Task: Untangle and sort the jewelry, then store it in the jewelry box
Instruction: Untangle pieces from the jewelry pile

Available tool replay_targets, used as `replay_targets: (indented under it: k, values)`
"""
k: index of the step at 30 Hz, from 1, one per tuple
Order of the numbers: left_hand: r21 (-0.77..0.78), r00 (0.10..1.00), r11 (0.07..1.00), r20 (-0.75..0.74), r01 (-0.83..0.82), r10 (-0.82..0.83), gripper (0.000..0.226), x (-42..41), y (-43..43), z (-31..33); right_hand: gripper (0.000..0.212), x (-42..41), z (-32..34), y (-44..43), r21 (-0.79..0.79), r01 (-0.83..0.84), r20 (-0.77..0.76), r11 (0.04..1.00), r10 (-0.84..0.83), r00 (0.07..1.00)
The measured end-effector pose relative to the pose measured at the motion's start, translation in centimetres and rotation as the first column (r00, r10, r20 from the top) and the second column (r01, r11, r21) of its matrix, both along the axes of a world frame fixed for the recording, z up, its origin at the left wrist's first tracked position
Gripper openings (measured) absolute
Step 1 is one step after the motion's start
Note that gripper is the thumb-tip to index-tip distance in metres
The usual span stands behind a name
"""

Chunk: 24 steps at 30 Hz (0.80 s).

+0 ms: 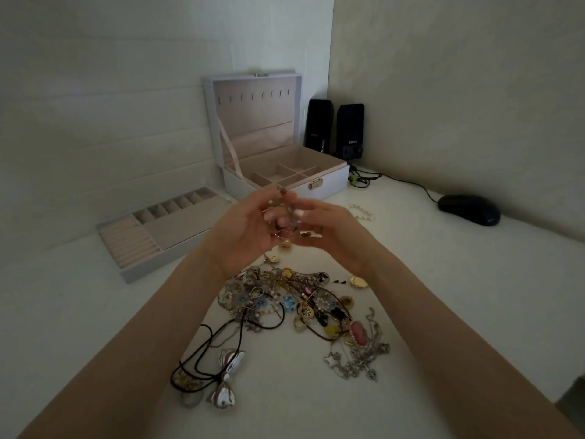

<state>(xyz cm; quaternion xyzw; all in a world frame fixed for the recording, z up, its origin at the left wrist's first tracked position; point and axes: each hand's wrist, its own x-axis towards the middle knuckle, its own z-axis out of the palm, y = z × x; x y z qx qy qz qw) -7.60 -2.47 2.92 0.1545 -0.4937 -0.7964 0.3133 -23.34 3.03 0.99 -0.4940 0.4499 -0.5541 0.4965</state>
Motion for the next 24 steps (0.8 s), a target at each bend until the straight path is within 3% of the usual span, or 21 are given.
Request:
replay_targets:
  k: [2, 5, 11, 14, 19, 24]
  values:
    - [-0.128, 0.998, 0.991, 0.062, 0.032, -0.024, 0.026, -0.2, 0.1, -0.1, 0.032, -0.1, -0.1, 0.2, 0.026, -0.114, -0.029, 0.993, 0.114, 0.993]
    - [-0.253, 0.978, 0.963, 0.203, 0.098, -0.047, 0.030, 0.0, 0.3, -0.4, 0.014, -0.2, 0.0, 0.5, 0.054, -0.111, -0.048, 0.992, 0.113, 0.992]
    - [-0.239, 0.955, 0.967, 0.256, -0.086, 0.149, 0.027, -0.4, 0.3, -0.7, 0.008, -1.8, 0.6, 0.6, 0.056, 0.047, -0.091, 0.997, -0.042, 0.995]
    - [-0.260, 0.941, 0.962, 0.299, -0.083, 0.161, 0.028, -0.5, 0.3, -0.9, 0.012, -3.4, 2.1, 0.6, 0.040, 0.131, -0.100, 0.991, -0.127, 0.987]
    - [-0.373, 0.905, 0.918, 0.329, -0.136, 0.268, 0.025, -0.1, 0.4, -1.1, 0.018, -6.8, 3.6, -0.6, 0.049, 0.361, -0.442, 0.931, -0.304, 0.844]
    - [-0.425, 0.843, 0.871, 0.350, -0.245, 0.408, 0.020, 0.2, 0.2, -1.4, 0.009, -10.0, 2.1, -3.2, 0.029, 0.560, -0.432, 0.828, -0.495, 0.754]
